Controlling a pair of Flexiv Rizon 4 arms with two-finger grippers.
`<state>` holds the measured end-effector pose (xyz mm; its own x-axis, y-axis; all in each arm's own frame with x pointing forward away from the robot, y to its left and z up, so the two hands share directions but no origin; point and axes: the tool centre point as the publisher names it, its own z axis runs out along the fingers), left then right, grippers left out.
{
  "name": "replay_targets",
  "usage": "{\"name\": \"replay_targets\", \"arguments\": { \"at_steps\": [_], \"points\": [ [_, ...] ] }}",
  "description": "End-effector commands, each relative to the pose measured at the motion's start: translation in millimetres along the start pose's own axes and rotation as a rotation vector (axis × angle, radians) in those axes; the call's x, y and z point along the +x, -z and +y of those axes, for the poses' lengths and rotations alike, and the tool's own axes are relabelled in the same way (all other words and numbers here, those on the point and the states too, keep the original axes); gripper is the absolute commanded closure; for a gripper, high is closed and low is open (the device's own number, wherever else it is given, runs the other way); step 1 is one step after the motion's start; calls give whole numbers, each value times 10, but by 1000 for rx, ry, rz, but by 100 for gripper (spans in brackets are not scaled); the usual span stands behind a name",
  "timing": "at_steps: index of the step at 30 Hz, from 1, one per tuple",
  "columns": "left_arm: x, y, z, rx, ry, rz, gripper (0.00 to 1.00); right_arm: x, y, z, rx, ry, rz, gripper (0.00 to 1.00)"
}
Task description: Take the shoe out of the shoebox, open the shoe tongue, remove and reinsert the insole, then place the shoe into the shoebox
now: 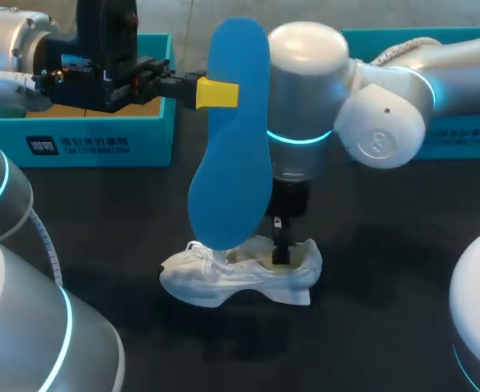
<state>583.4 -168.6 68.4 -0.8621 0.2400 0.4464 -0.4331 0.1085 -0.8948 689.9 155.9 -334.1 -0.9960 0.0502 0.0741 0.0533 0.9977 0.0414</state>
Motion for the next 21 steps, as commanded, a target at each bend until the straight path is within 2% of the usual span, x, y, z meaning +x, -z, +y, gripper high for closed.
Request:
{"name": "replay_targets", "arguments": {
  "at_steps": [1,9,21],
  "points": [
    [-2,-5,0,0,0,1,100,2,-8,-4,-21,6,-2,0],
    [-2,-5,0,0,0,1,100,-32,54,17,-30,11,-5,0],
    [-2,-5,0,0,0,1,100,-198,127,199,-25,57,-15,0]
  ]
}}
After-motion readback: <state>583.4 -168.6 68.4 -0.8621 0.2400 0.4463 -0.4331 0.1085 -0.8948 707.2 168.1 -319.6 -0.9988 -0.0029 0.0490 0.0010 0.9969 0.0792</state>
